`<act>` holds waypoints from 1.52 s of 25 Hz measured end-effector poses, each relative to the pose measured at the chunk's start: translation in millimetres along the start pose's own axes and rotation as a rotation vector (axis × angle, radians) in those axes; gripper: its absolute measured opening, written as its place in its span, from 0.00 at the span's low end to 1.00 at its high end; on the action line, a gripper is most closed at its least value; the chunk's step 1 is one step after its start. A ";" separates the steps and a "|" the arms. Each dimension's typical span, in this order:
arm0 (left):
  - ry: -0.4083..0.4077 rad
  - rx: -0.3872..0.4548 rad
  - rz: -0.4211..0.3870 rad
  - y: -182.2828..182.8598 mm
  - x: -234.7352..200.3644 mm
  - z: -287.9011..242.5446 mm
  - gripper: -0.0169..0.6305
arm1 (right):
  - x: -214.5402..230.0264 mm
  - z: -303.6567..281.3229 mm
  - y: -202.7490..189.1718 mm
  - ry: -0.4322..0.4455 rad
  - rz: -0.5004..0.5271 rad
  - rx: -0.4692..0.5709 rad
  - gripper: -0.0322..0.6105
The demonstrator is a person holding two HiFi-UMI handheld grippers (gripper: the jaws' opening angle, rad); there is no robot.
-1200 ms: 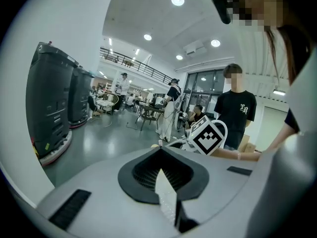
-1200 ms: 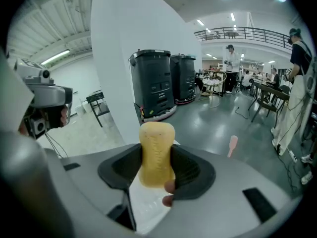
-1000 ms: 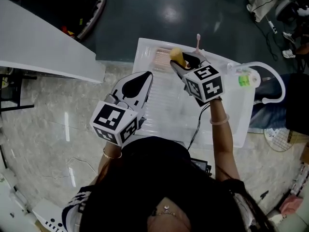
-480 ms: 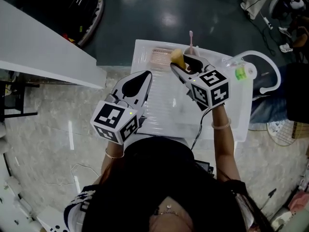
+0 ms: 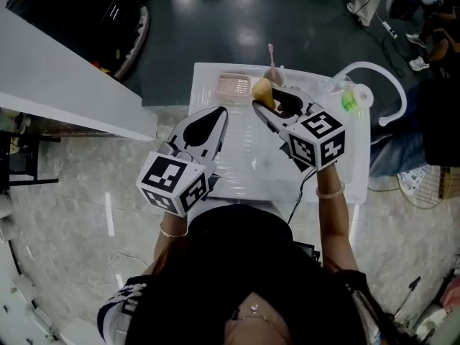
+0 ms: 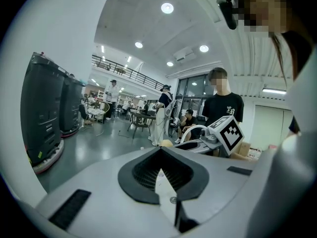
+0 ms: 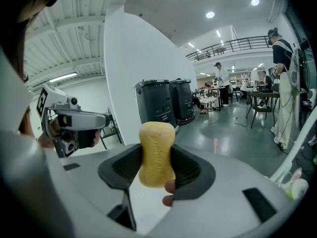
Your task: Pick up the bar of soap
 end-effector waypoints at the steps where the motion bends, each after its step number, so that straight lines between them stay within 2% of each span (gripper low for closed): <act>1: -0.004 0.002 -0.003 1.0 2.4 0.1 0.03 | -1.3 3.6 0.8 0.000 -0.002 0.007 0.34; 24: -0.084 0.028 -0.047 15.9 41.8 7.5 0.03 | -34.1 81.8 27.9 0.021 -0.018 0.210 0.34; 38: -0.141 0.036 -0.052 22.5 54.9 16.0 0.03 | -56.0 109.8 38.8 0.023 -0.034 0.305 0.34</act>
Point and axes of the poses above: the fingertips, and each gripper's own axes: z backward along the fingers, x to its right, y out of its top, the point moved 1 cm from there along z, backward along the fingers, and after that the axes turned 2 degrees about -y, right-handed, at the moved point
